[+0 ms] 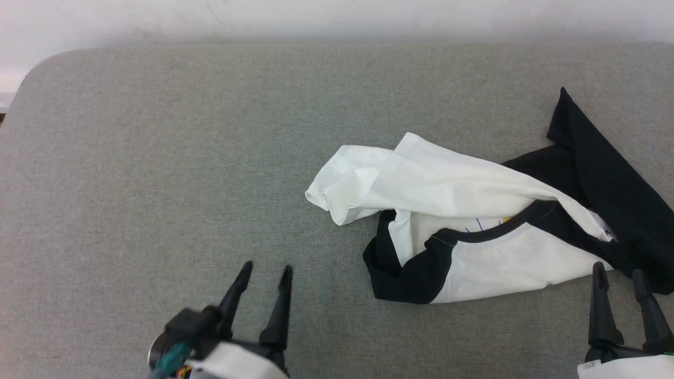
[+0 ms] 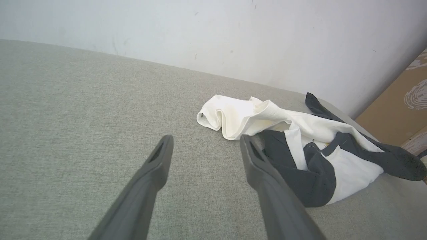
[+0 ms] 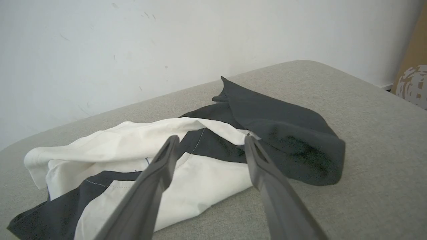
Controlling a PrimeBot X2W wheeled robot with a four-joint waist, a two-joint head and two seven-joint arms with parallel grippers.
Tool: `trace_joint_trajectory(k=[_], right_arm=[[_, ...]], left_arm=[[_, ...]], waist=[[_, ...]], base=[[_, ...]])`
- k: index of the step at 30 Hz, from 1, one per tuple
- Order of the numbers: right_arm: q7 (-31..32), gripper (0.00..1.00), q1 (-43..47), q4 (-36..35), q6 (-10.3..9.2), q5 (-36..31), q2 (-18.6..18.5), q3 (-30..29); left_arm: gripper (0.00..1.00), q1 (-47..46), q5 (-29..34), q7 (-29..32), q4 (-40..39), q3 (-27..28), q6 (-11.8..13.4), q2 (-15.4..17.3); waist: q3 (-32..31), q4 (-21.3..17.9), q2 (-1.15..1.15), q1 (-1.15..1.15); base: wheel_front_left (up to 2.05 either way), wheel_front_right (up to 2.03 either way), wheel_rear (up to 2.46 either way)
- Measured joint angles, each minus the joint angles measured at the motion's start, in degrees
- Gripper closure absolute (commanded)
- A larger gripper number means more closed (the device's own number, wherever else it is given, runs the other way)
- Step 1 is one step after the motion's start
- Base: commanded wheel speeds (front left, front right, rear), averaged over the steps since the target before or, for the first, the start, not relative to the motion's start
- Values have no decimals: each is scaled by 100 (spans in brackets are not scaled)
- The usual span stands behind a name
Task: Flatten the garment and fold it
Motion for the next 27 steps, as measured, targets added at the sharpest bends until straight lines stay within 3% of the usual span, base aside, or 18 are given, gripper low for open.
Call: trace_joint_trajectory(k=[3,6,14,20,27], right_arm=[[-18,0,-25,3,0,-71,-1,-10],[-20,0,-41,14,0,-135,-2,-60],[-22,0,-162,169,0,-209,-1,24],[-22,0,-257,256,0,-233,0,121],[-22,0,-338,309,0,-314,-1,136]], left_arm=[[0,-327,105,669,-187,-197,-7,79],[0,-970,234,1711,-413,-522,-103,220],[0,-2183,-21,4030,-292,-1339,-243,-21],[0,-2529,-44,4581,538,-1670,-89,-166],[0,-2839,-405,4529,1485,-1814,60,-243]], waist=[[44,1,0,0],[69,63,0,0],[185,232,0,0],[338,267,0,1],[458,140,0,1]], base=[[0,0,0],[0,0,0],[0,0,0],[0,0,0],[0,0,0]])
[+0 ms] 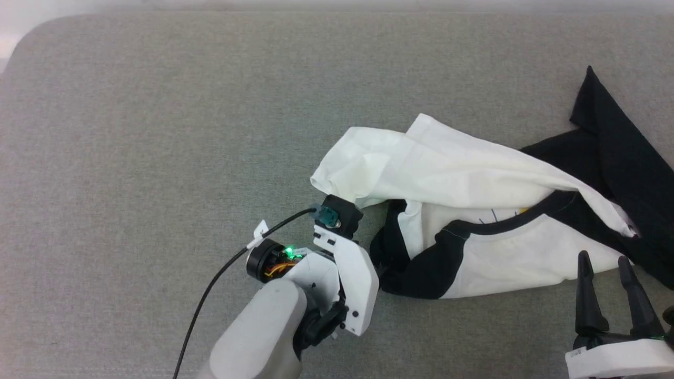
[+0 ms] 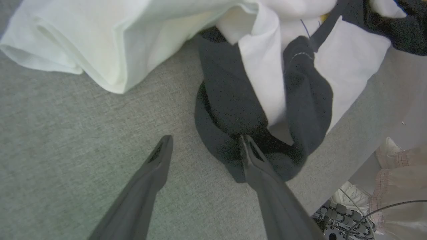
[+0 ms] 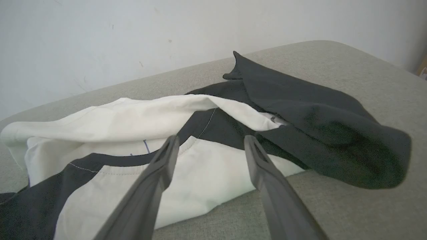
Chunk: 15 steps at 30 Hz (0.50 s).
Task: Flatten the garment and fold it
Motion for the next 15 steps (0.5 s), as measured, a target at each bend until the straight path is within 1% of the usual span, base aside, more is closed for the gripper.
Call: trace_joint_trajectory(k=[11,12,13,14,15], right_arm=[[0,0,-40,103,0,-14,0,29],[0,0,-46,111,0,-14,0,34],[0,0,-54,120,0,-14,0,40],[0,0,-67,129,0,-14,0,46],[0,0,-80,135,0,-14,0,54]], left_arm=[[0,-625,-433,-59,834,-472,152,-32],[16,-673,-448,-92,906,-525,152,-33],[65,-715,-488,-168,969,-568,152,-34],[100,-746,-501,-256,1049,-614,149,-33],[100,-782,-508,-328,1122,-658,146,-33]], waist=[[121,-250,0,0],[130,-268,0,0],[137,-286,0,-1],[143,-304,0,-1],[146,-322,0,-1]], base=[[0,0,0],[0,0,0],[0,0,0],[0,0,0],[0,0,0]])
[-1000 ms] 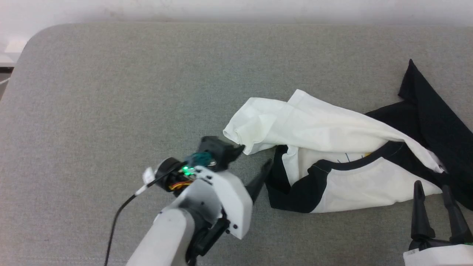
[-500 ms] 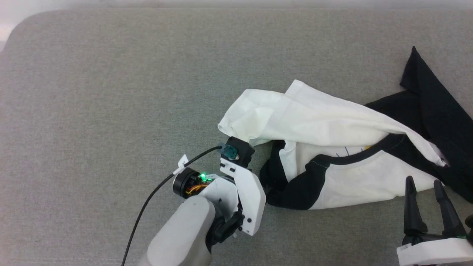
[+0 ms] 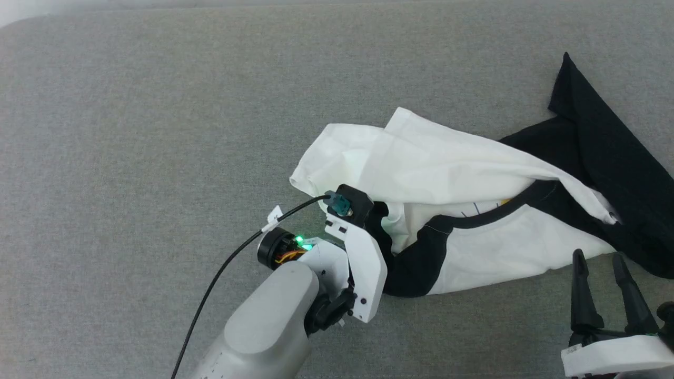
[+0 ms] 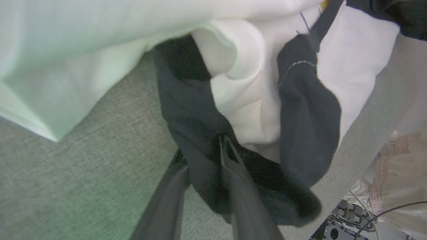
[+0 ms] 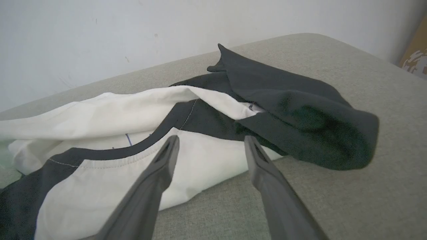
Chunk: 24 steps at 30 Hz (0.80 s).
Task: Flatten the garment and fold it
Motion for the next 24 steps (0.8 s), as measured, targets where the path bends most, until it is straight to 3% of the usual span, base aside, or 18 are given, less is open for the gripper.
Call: trace_joint_trajectory(k=[6,10,14,18,21,24], right_arm=[[0,0,-19,34,0,0,-1,-64],[0,0,-3,52,0,0,0,-103],[0,0,96,64,0,0,-1,-130],[0,0,177,82,0,-18,0,-143],[0,0,184,88,0,-62,0,-141],[0,0,183,107,0,-108,1,-111]], left_arm=[[100,-3,-310,-742,119,114,9,-16],[100,-10,-331,-1377,-377,565,159,309],[100,237,-433,-1707,-1298,1193,550,890],[100,1198,-613,-1850,-2068,1857,1103,1383],[100,2041,-892,-1851,-2298,2134,1376,1470],[100,2663,-1105,-1847,-2324,2161,1516,1332]], waist=[[-82,-2,0,0],[-202,42,0,0],[-310,127,0,0],[-354,251,0,0],[-347,349,0,0],[-331,443,0,0]], base=[[0,0,0],[0,0,0],[0,0,0],[0,0,0],[0,0,0],[0,0,0]])
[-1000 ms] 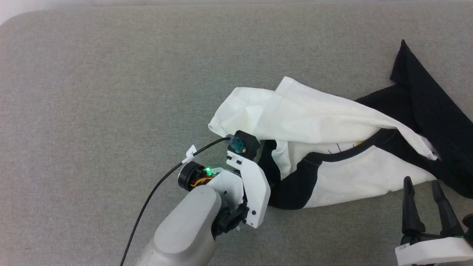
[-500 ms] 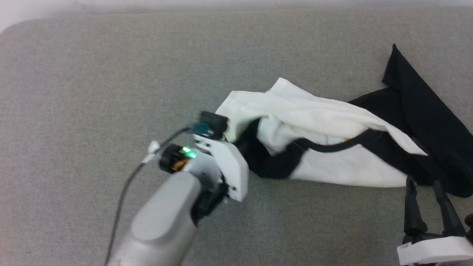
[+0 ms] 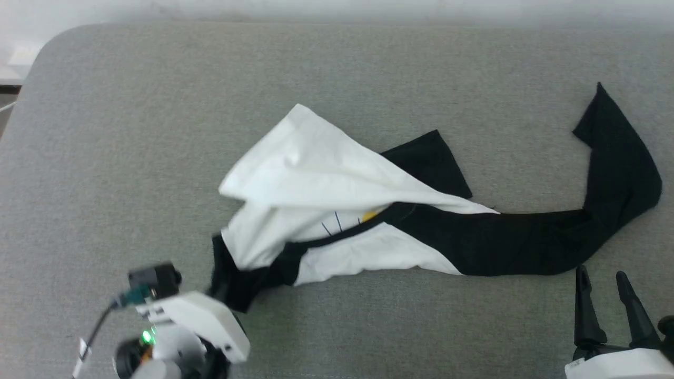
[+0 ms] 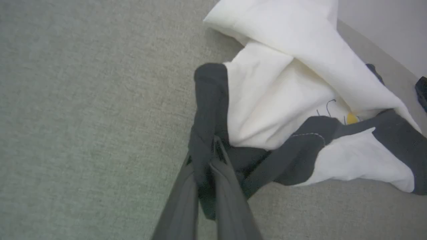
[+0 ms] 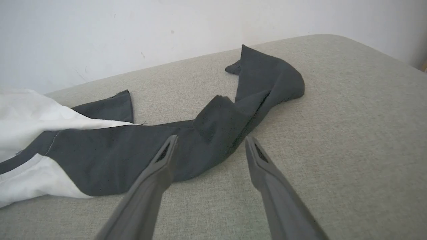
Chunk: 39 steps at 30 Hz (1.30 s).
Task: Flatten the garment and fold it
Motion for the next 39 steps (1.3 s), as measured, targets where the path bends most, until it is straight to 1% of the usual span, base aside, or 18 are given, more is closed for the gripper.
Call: trace_joint_trajectory(k=[2,3,4,5,7,10,12,14,17,19,22,23,26,29,32,36,39], right_arm=[[0,0,0,18,0,-20,-1,16],[0,0,-1,23,0,-49,0,24],[0,0,-1,30,0,-62,0,32],[0,0,-1,35,0,-73,0,37],[0,0,-1,44,0,-91,-1,47],[-1,0,-1,52,0,-92,-1,68],[-1,0,-1,56,0,-99,-1,82],[0,0,2,57,0,-99,-1,81],[0,0,1,59,0,-99,-1,80],[0,0,-1,58,0,-100,-2,80],[0,0,-12,40,0,-101,-2,86],[0,0,-12,18,0,-121,-2,91],[0,0,-19,-127,0,-222,-3,156],[38,0,-105,-357,0,-349,-3,339],[478,0,-453,-742,0,-645,-1,664],[1533,0,-1256,-1146,0,-840,-19,1085],[2438,0,-1909,-1239,0,-782,-275,1418]], left_arm=[[100,233,-97,-45,2,-18,10,-143],[74,293,-134,-146,-19,-7,37,-245],[34,315,-141,-249,-56,-4,46,-330],[0,318,-151,-358,-115,12,45,-398],[0,318,-157,-665,-290,82,44,-509],[0,330,-114,-1154,-605,193,41,-582],[0,353,-36,-1510,-831,264,-9,-605],[0,359,121,-1982,-1034,355,-9,-647],[0,392,410,-2418,-1222,512,-16,-720],[0,425,921,-2507,-1307,503,-144,-636],[0,550,1630,-2530,-1416,536,-371,-677],[0,610,1784,-2531,-1424,565,-436,-749],[0,827,2080,-2531,-1310,612,-665,-925],[0,896,2182,-2530,-1263,750,-846,-1081],[0,895,2262,-2530,-1261,872,-995,-1183],[0,890,2336,-2530,-1237,951,-1146,-1269],[0,851,2353,-2530,-1201,947,-1226,-1296]], waist=[[6,55,0,0],[6,77,0,0],[4,96,0,0],[-1,109,0,0],[-23,121,0,0],[-38,117,0,0],[-38,110,0,0],[-38,110,0,0],[-41,116,0,0],[-43,118,0,0],[-48,132,0,0],[-48,140,0,0],[-52,170,0,0],[-46,215,0,0],[-4,266,0,0],[85,335,0,1],[165,410,0,1]], base=[[0,0,0],[0,0,0],[0,0,0],[0,0,0],[0,0,0],[0,0,0],[0,0,0],[0,0,0],[0,0,0],[0,0,0],[0,0,0],[0,0,0],[0,0,0],[0,0,0],[0,0,0],[0,0,0],[0,0,0]])
